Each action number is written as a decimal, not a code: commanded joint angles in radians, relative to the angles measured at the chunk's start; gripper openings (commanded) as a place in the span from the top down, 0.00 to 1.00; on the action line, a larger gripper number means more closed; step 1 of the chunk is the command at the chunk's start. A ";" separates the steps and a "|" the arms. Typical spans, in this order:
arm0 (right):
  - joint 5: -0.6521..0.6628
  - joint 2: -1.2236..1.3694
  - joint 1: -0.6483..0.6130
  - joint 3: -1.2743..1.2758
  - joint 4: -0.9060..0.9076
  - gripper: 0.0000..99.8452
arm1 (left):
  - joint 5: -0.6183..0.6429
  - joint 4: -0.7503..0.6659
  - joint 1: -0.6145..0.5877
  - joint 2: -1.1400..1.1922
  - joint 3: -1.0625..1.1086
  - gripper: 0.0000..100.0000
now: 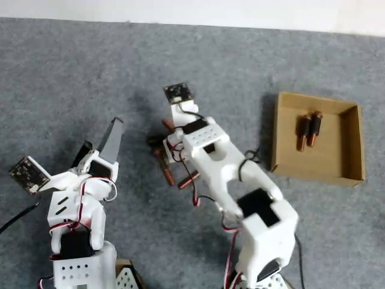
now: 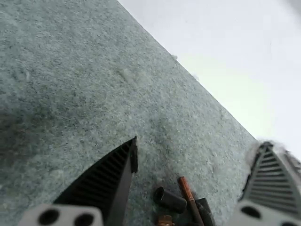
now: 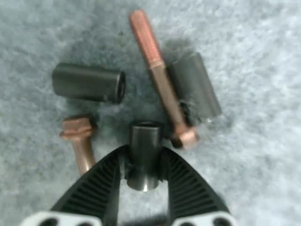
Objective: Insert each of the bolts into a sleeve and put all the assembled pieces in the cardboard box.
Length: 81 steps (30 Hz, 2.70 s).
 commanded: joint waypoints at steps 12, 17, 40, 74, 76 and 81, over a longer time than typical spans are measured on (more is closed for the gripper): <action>0.017 -0.461 0.139 0.334 -0.200 1.00 | -0.087 0.129 0.265 -0.024 -0.036 0.70; 0.017 -0.478 0.145 0.363 -0.206 1.00 | -0.115 0.126 0.280 -0.024 -0.035 0.78; 0.017 -0.475 0.168 0.364 -0.226 1.00 | -0.084 0.015 0.450 1.041 -0.417 0.79; 0.017 -0.476 0.168 0.387 -0.226 1.00 | -0.143 -0.002 0.444 1.710 -0.773 0.98; 0.017 -0.476 0.168 0.395 -0.226 1.00 | -0.146 -0.002 0.444 1.710 -0.773 0.99; 0.017 -0.487 0.168 0.400 -0.226 1.00 | -0.152 0.003 0.441 1.699 -0.771 0.99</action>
